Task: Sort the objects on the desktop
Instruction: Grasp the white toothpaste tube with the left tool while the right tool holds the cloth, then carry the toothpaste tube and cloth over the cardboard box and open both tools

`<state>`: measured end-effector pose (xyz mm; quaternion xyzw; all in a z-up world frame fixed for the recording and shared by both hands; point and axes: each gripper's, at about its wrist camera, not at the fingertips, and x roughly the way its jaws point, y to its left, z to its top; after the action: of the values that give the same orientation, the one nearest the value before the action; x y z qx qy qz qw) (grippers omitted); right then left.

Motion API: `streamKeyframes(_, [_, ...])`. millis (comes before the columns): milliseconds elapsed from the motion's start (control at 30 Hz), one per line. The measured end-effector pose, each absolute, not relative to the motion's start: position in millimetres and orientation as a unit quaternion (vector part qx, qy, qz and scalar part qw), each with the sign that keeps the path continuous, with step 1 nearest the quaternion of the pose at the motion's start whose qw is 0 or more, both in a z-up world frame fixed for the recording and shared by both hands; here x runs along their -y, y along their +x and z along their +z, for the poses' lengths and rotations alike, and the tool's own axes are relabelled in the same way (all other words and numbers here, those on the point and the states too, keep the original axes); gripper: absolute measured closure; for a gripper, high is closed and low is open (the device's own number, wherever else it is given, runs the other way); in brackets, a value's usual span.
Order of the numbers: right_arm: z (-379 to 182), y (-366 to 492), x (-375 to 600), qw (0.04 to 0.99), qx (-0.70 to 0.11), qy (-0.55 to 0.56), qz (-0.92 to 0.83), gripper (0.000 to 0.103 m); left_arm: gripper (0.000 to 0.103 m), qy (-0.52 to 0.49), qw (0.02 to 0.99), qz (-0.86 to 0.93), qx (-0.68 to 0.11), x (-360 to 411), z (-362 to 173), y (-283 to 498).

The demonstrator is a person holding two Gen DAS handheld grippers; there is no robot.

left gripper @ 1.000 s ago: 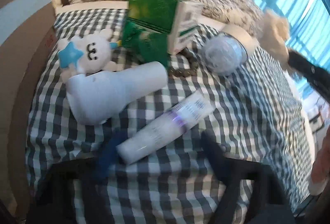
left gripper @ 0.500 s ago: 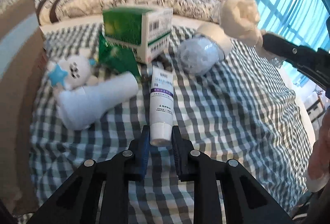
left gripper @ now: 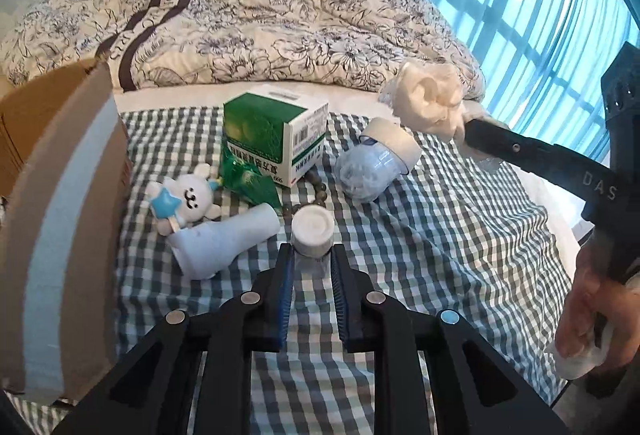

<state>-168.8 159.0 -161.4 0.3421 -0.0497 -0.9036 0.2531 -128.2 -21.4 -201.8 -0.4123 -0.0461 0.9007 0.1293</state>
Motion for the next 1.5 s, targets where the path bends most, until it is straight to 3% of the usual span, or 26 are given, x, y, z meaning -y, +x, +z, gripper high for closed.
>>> streamKeyframes(100, [-157.0,-166.3,-155.7,0.257,0.051,0.338,-0.904,0.093,0.087,-0.41,0.126,0.902,0.046,26.9,-196.3,-122.3])
streamKeyframes(167, [-155.5,-164.3,-153.9,0.261,0.052,0.336,-0.904,0.093,0.1,-0.415,0.127,0.9,0.048,30.4,-195.8,-119.1])
streamKeyframes(333, [-155.6,-162.4,-149.1,0.265,0.05,0.337,-0.902,0.093,0.099,-0.425,0.125,0.896,0.036,31.6,-201.0,-116.3])
streamKeyframes(400, [-156.8,-162.5,-148.6,0.266,0.049,0.339,-0.901,0.093,0.091,-0.438,0.118,0.891,0.027,27.5,-208.2,-121.2])
streamKeyframes(433, [-157.5,-162.5,-149.0,0.266,0.048,0.34,-0.901,0.093,0.077,-0.446,0.104,0.889,0.023,25.4,-215.2,-126.3])
streamKeyframes(467, [-158.3,-163.0,-149.6,0.265,0.048,0.341,-0.901,0.093,0.054,-0.447,0.096,0.889,0.024,24.3,-220.3,-131.3])
streamKeyframes(533, [-159.7,-164.0,-151.8,0.264,0.048,0.342,-0.9,0.093,0.034,-0.444,0.08,0.892,0.034,25.6,-228.0,-140.3])
streamKeyframes(833, [-171.5,-174.4,-161.6,0.25,0.043,0.358,-0.899,0.093,0.034,-0.476,0.059,0.874,0.084,15.0,-268.8,-194.8])
streamKeyframes(900, [-174.2,-174.8,-161.4,0.25,0.041,0.362,-0.897,0.093,0.037,-0.484,0.055,0.868,0.098,15.0,-277.6,-203.0])
streamKeyframes(933, [-175.5,-175.0,-161.3,0.25,0.041,0.363,-0.897,0.093,0.064,-0.489,0.053,0.865,0.099,14.7,-281.1,-204.8])
streamKeyframes(967, [-176.1,-175.0,-161.2,0.25,0.041,0.364,-0.896,0.093,0.077,-0.497,0.055,0.861,0.098,14.0,-284.2,-205.7])
streamKeyframes(1033, [-175.6,-175.0,-161.1,0.251,0.043,0.363,-0.896,0.093,0.08,-0.491,0.059,0.864,0.092,13.5,-281.3,-200.7])
streamKeyframes(1067, [-174.9,-174.9,-160.8,0.252,0.046,0.362,-0.896,0.093,0.087,-0.487,0.062,0.867,0.084,12.7,-278.0,-196.7])
streamKeyframes(1500, [-119.4,-159.3,-128.0,0.284,0.058,0.314,-0.904,0.093,0.088,-0.399,0.033,0.912,0.087,69.1,-163.6,-137.5])
